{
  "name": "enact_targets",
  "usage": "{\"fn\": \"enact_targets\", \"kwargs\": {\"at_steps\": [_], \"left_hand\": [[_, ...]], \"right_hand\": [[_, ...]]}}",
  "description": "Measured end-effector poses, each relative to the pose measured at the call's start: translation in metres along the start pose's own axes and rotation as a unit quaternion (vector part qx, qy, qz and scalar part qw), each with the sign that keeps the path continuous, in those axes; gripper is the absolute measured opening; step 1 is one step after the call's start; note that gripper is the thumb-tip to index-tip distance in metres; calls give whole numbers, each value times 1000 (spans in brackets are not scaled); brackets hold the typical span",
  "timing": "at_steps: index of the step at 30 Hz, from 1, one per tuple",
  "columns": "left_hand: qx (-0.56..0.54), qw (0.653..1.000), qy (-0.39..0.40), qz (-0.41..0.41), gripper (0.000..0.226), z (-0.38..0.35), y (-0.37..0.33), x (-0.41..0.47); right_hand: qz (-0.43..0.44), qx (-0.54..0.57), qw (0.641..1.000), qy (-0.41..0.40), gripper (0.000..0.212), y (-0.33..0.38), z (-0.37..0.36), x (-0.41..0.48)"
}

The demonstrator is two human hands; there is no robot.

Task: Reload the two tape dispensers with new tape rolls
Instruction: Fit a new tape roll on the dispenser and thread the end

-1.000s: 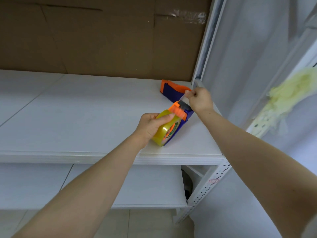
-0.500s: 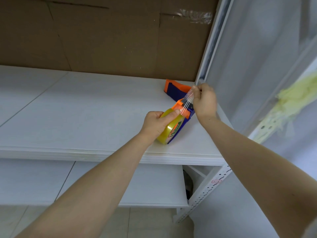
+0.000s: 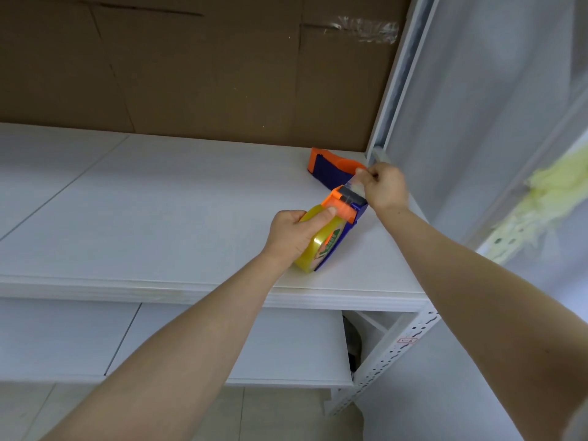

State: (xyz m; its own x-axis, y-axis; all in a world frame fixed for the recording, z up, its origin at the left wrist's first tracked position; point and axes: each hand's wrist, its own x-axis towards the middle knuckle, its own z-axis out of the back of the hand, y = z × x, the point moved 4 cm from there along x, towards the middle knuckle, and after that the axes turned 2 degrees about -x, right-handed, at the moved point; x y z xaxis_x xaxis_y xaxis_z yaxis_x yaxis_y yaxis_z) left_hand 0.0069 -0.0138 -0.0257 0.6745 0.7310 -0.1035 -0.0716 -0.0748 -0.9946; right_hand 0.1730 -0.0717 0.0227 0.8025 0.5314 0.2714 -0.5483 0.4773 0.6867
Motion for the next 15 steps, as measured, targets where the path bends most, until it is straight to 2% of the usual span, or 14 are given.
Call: {"fn": "enact_targets", "kwargs": {"at_steps": [3,5,7,11,15], "left_hand": [[-19,1000,-15,1,32,1,2,0],[-38,999,-24,5,31,3,5,0],[-49,998,-29,4,31,5,7,-1],[-52,998,-23,-6,28,7,8,-2],[-60,998,-19,-13,26,8,8,-2]], "right_hand": [[-41,8,999,23,25,-4,-4,3],[-111,58,991,47,22,-8,-5,7],[-187,107,973,78,23,-10,-6,7],[-255,155,946,127,25,-16,-8,1],[-320,211,904,189,24,-25,-11,-10]]}}
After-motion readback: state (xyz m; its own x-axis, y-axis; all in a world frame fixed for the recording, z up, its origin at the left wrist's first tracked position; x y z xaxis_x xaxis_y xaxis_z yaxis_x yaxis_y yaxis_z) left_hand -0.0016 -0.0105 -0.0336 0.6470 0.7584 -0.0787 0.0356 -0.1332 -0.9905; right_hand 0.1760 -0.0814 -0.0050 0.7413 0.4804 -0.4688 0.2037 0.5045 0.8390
